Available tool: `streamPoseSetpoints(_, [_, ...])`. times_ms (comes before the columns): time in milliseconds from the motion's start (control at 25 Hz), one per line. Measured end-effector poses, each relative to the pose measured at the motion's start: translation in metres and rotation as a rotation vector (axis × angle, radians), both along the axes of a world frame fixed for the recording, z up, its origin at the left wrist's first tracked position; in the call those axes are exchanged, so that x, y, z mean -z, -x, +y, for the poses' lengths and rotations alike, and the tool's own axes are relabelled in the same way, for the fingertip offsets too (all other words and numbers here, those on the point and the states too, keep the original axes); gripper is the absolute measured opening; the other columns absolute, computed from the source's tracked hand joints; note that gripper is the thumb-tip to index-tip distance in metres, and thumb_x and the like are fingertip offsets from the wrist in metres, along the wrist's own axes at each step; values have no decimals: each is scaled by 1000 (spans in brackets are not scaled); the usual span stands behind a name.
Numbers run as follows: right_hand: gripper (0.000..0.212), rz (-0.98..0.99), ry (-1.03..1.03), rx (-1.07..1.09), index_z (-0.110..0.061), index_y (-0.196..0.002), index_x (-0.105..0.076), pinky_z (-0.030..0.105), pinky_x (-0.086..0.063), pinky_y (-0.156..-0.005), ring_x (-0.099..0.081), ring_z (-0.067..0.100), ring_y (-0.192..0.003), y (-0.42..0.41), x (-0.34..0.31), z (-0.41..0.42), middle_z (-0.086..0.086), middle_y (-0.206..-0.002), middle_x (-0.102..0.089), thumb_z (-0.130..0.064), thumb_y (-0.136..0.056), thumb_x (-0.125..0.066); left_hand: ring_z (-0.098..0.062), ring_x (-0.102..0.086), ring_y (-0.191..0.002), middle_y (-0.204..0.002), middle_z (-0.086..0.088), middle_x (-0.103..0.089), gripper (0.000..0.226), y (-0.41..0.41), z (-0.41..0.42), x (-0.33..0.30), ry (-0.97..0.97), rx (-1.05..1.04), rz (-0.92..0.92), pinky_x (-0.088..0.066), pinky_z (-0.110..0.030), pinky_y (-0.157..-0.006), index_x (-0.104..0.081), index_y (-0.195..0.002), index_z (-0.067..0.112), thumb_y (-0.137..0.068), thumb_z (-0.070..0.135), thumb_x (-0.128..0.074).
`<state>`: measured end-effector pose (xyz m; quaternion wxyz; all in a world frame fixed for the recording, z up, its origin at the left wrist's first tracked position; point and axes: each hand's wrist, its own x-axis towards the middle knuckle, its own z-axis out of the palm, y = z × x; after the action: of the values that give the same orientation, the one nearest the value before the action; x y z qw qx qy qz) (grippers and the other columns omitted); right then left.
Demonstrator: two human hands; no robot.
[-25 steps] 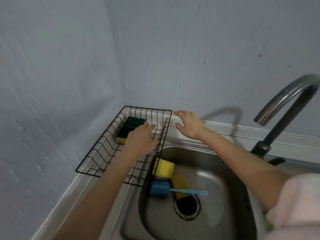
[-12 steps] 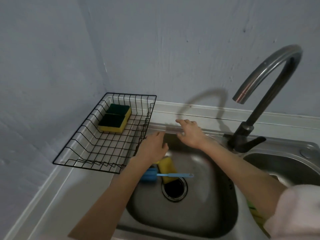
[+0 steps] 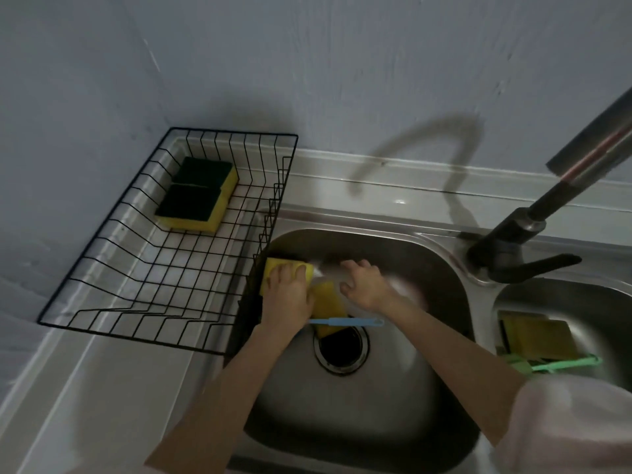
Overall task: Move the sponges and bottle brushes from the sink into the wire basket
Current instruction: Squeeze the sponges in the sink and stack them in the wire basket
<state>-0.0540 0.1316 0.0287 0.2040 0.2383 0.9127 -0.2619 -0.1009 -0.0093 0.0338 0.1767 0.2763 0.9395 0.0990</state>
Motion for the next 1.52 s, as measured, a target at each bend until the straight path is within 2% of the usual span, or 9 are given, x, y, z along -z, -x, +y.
streamPoseSetpoints(120, [54,-44,73,38,-10,-138,-32,42,-39,-103,-42,39,-126,5,29,-7,24,-136,-43,-24,-89,-51,-33,-6,-142,-155,-14,-8,60,1,-2,11,6,-94,54,-19,-48,-114,-18,-140,14,-89,22,-48])
streamPoseSetpoints(240, [59,-88,123,67,-12,-140,-27,45,-40,-103,-38,39,-127,8,54,-18,23,-139,-38,-25,-88,-52,-34,-4,-142,-156,-14,0,67,5,0,25,-1,-140,24,-20,-49,-113,-10,-143,13,-89,22,-49])
streamPoseSetpoints(400, [64,-118,160,115,-11,-139,-22,46,-40,-99,-38,40,-123,11,75,-31,22,-135,-35,-30,-87,-53,-37,-15,-136,-151,-18,-11,71,15,2,38,16,-142,7,-29,-48,-108,-7,-144,13,-88,23,-50])
streamPoseSetpoints(600, [80,-105,120,133,-19,-145,-9,45,-41,-95,-38,37,-123,3,90,-30,20,-136,-34,-38,-84,-58,-34,-27,-126,-142,-18,-24,70,19,2,51,57,-153,14,-38,-39,-101,-11,-143,12,-88,25,-53])
streamPoseSetpoints(960, [69,-114,11,256,-12,-134,-23,39,-34,-98,-36,34,-120,-26,96,-24,18,-132,-39,-35,-80,-59,-29,-35,-118,-128,-16,-37,56,2,2,60,97,-47,-91,-41,-36,-94,-36,-129,10,-84,34,-58])
streamPoseSetpoints(1160, [64,-20,55,369,-6,-124,-31,38,-38,-95,-40,33,-116,-43,90,-19,20,-127,-42,-31,-76,-64,-31,-36,-122,-132,-15,-38,57,-6,4,52,47,-86,-176,-36,-40,-98,-35,-124,12,-80,32,-64])
streamPoseSetpoints(1280, [77,44,134,471,-8,-135,-21,42,-38,-98,-37,38,-120,-49,79,-13,25,-131,-36,-26,-76,-66,-31,-44,-121,-133,-17,-44,60,-11,10,43,-37,-65,-274,-39,-42,-99,-29,-129,9,-82,29,-61])
streamPoseSetpoints(1400, [90,107,142,536,-18,-145,-8,42,-38,-101,-37,43,-120,-54,64,-7,27,-133,-26,-23,-76,-66,-31,-41,-125,-137,-15,-41,66,-16,13,28,-64,-21,-214,-38,-43,-102,-26,-135,10,-83,32,-60])
streamPoseSetpoints(1520, [84,168,179,628,-23,-145,-15,40,-35,-105,-36,45,-123,-54,49,-2,27,-137,-20,-21,-79,-65,-32,-43,-120,-130,-15,-43,57,-18,17,10,-109,6,-172,-40,-42,-94,-34,-129,10,-82,31,-60])
